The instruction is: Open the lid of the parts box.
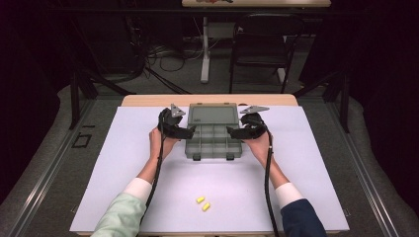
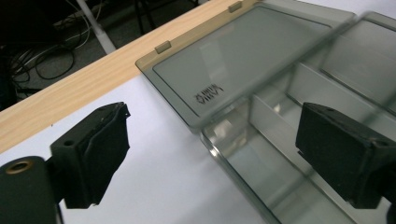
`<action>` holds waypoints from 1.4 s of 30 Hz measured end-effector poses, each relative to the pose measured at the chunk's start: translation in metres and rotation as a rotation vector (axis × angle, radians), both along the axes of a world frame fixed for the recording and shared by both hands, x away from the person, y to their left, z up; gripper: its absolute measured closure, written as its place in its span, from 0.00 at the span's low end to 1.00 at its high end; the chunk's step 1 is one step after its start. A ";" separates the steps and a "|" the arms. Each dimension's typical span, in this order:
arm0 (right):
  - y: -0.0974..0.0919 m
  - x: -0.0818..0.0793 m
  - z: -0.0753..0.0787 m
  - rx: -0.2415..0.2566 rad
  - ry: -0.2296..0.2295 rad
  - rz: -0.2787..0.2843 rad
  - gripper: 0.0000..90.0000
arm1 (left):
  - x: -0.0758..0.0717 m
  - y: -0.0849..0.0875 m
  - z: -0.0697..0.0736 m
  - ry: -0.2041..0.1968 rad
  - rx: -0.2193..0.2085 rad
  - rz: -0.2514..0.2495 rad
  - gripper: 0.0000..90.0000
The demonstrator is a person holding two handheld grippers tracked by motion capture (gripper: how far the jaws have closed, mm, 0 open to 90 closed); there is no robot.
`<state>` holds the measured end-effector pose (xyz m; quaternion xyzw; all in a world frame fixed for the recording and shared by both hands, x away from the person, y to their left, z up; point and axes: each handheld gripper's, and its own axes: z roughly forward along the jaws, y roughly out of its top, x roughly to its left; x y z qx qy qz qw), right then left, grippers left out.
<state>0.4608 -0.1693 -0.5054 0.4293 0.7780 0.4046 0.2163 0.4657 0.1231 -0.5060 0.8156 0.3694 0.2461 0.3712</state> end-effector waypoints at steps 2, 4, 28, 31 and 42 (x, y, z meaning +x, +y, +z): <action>0.000 -0.008 0.001 0.000 0.011 0.036 0.17 | -0.009 0.004 0.000 0.010 0.001 -0.013 0.08; -0.001 -0.015 0.001 -0.001 0.007 0.055 0.16 | -0.017 0.007 0.000 0.010 0.003 -0.023 0.08; -0.015 -0.102 -0.017 0.013 -0.017 0.217 0.01 | -0.100 0.038 -0.027 0.058 -0.008 -0.067 0.00; -0.017 -0.109 -0.021 0.014 -0.010 0.219 0.01 | -0.109 0.038 -0.024 0.047 -0.008 -0.075 0.00; -0.010 -0.138 -0.021 -0.002 -0.039 0.278 0.00 | -0.139 0.039 -0.027 0.045 0.016 -0.102 0.00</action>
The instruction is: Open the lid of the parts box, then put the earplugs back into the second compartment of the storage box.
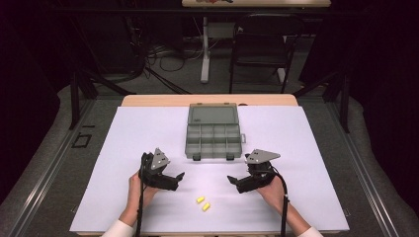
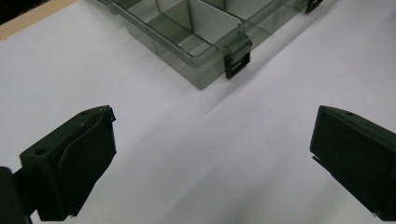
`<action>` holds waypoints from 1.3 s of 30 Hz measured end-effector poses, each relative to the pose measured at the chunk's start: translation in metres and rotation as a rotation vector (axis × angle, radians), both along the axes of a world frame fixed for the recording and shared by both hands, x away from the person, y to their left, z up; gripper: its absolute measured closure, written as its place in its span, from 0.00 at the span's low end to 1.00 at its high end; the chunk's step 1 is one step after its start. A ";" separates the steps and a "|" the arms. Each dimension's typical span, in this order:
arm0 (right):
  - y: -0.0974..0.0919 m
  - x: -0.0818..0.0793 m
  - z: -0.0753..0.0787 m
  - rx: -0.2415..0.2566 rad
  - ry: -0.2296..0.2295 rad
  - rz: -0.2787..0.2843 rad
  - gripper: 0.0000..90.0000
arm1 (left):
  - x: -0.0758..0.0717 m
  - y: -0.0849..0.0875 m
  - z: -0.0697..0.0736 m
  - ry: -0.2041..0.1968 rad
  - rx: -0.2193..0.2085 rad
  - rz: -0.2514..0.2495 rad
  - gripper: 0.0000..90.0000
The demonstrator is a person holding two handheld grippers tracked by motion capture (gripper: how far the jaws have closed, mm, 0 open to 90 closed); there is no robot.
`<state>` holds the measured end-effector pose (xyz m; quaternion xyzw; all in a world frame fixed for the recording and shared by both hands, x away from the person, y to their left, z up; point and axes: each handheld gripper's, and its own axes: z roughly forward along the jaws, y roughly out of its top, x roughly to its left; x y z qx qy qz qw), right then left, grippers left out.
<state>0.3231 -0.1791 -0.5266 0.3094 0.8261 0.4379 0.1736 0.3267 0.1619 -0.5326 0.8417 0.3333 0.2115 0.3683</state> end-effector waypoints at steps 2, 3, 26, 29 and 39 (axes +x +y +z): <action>-0.002 -0.003 0.000 0.002 0.001 0.010 0.00 | -0.002 0.001 -0.001 0.009 -0.006 0.000 0.00; -0.003 -0.004 -0.001 -0.002 0.008 0.017 0.00 | -0.003 0.002 -0.001 0.014 -0.003 -0.001 0.00; -0.008 -0.015 -0.007 -0.004 0.023 0.019 0.00 | -0.038 -0.013 -0.002 0.072 0.002 -0.098 0.00; -0.008 -0.016 -0.008 -0.013 0.026 0.022 0.00 | -0.040 -0.018 -0.002 0.078 0.002 -0.110 0.00; -0.007 -0.017 -0.008 -0.018 0.027 0.028 0.00 | -0.046 -0.034 -0.008 0.094 0.015 -0.174 0.00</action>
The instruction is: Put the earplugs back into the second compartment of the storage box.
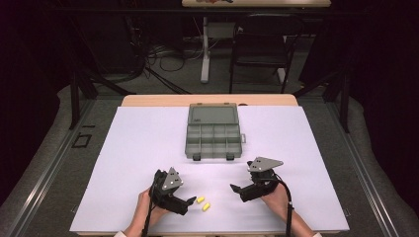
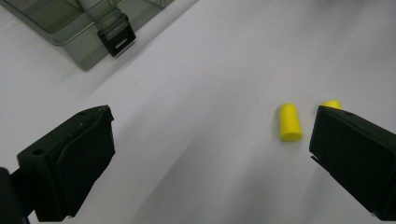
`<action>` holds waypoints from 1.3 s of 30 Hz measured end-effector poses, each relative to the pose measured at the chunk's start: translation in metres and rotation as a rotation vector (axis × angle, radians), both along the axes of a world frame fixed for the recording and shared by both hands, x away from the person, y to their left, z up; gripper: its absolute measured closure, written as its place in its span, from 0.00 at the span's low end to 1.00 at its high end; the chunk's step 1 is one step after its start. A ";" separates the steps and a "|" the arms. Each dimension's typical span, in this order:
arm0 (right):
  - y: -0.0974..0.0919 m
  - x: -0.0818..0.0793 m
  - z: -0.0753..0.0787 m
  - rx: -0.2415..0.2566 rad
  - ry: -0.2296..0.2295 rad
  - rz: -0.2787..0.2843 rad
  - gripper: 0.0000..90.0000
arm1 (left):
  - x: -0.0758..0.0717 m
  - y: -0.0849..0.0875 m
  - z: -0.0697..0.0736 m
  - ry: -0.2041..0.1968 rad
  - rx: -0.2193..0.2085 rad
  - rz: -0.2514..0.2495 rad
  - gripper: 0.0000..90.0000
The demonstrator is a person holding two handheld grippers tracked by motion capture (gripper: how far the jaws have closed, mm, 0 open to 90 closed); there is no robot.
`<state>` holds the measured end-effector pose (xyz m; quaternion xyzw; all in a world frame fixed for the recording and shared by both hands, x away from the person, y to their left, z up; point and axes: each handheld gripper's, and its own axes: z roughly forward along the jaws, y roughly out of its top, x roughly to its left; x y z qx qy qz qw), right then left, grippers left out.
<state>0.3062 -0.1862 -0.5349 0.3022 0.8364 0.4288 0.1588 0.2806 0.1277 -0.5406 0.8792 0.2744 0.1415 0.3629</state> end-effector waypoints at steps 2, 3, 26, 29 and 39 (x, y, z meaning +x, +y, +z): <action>0.000 0.000 0.000 0.000 0.000 0.003 0.00 | -0.001 -0.002 0.000 0.002 -0.004 -0.010 0.01; 0.000 0.000 0.000 0.000 -0.002 0.004 0.00 | -0.002 -0.004 0.000 0.003 -0.001 -0.018 0.02; 0.002 -0.001 -0.003 -0.003 0.003 0.016 0.00 | -0.011 -0.028 -0.015 0.057 -0.012 -0.150 0.70; 0.003 0.000 -0.003 -0.009 0.006 0.016 0.00 | -0.011 -0.028 -0.019 0.065 -0.010 -0.154 0.76; 0.004 -0.001 -0.004 -0.016 0.006 0.022 0.00 | -0.010 -0.026 -0.020 0.087 -0.035 -0.170 0.89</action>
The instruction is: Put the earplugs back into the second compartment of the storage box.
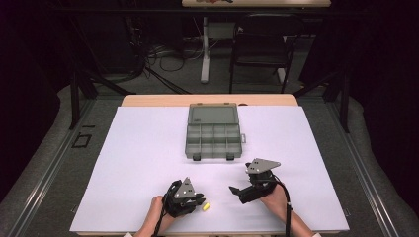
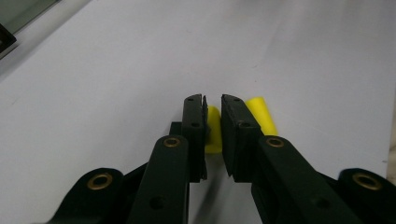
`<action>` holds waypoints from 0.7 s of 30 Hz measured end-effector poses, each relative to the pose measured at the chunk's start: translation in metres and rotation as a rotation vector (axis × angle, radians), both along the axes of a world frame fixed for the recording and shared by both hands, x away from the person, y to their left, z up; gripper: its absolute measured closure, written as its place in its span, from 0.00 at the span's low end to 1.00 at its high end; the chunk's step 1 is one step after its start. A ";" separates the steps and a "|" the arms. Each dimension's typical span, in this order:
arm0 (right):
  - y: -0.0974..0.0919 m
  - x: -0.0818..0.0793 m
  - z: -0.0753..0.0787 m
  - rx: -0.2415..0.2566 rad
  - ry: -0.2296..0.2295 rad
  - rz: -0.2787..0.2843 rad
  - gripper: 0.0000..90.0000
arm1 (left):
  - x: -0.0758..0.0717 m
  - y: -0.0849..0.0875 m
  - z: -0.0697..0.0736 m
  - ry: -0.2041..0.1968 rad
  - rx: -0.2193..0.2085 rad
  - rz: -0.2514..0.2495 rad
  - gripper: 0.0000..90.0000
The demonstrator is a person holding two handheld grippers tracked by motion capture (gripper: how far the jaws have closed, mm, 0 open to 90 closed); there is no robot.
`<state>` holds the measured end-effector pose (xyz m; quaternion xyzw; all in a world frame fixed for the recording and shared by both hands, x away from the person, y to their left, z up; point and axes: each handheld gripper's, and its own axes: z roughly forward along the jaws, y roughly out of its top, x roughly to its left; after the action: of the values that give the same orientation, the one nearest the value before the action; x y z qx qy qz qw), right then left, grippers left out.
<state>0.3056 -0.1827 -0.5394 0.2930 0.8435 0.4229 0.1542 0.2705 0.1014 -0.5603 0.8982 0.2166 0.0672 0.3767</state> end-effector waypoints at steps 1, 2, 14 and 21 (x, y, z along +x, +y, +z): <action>0.000 0.000 -0.001 -0.003 0.001 0.001 0.00 | 0.000 0.000 0.000 0.004 -0.002 0.002 0.89; 0.000 0.000 -0.001 -0.005 0.000 0.001 0.00 | 0.000 0.000 0.000 0.004 -0.002 0.001 0.89; 0.000 -0.002 0.002 0.006 -0.022 -0.001 0.00 | 0.002 0.005 0.006 -0.042 -0.026 0.036 0.89; 0.000 -0.001 0.001 0.008 -0.026 -0.002 0.00 | 0.006 0.009 0.012 -0.071 -0.032 0.054 0.89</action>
<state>0.3043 -0.1831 -0.5385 0.2889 0.8394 0.4300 0.1646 0.2761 0.1102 -0.5484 0.8828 0.2283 0.1060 0.3966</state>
